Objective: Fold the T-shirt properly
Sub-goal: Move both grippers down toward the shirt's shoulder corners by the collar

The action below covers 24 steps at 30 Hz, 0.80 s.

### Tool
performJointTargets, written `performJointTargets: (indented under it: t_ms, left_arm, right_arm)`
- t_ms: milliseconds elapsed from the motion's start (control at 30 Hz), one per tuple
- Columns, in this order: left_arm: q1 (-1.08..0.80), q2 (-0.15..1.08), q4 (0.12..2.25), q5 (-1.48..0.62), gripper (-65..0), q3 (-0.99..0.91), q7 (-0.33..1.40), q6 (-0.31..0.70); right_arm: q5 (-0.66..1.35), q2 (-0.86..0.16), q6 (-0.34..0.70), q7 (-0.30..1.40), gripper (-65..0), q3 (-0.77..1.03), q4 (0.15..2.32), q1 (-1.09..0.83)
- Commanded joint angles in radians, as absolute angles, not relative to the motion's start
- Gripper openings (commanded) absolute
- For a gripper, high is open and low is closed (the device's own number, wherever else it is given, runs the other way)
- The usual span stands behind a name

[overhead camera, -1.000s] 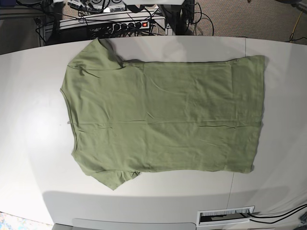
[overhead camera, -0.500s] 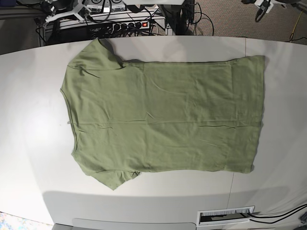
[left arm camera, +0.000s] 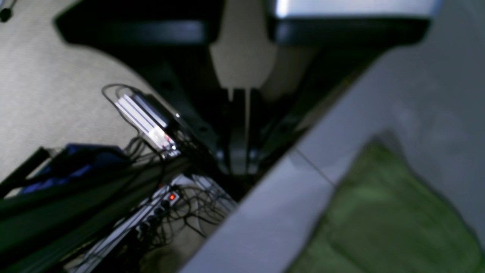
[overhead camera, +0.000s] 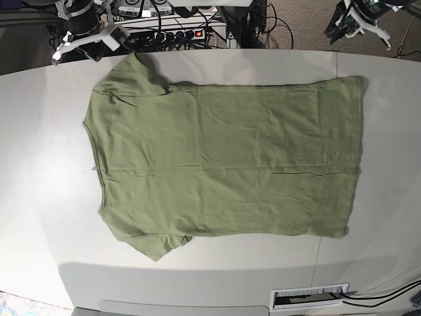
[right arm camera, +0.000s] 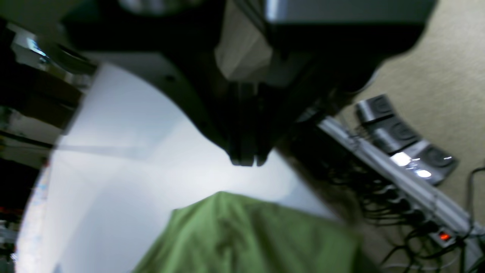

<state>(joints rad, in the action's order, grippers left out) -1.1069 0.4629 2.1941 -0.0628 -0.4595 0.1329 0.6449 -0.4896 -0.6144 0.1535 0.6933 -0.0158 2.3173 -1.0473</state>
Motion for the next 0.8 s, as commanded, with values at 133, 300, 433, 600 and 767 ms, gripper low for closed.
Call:
performJointTargets:
  t_ms: [133,300,433,600,767]
  left_arm:
    - [-1.062,0.469,2.251,0.019,-65.0,-0.467,0.112,0.645]
    - [-1.022,0.476,2.258,0.093,-65.0,-0.467,0.099,0.645]
    - [-0.994,0.515,2.259,0.159,-63.2,-0.467,0.092,0.628]
    - [-0.980,0.601,2.258,0.192,-49.5,-0.467,0.083,0.625]
    - [-0.981,0.672,2.258,0.210,-45.6,-0.467,0.051,0.620]
  right_arm:
    - [-0.532,-0.621,0.142,0.707,-65.0,-0.011,2.336,-1.007]
    - [-0.534,-0.621,0.193,0.708,-65.0,-0.011,2.336,-0.972]
    - [-0.521,-0.621,0.207,0.709,-65.0,-0.011,2.336,-0.958]
    - [-0.521,-0.620,0.253,0.710,-65.0,-0.011,2.336,-0.958]
    - [-0.511,-0.620,0.295,0.710,-63.4,-0.011,2.336,-0.958]
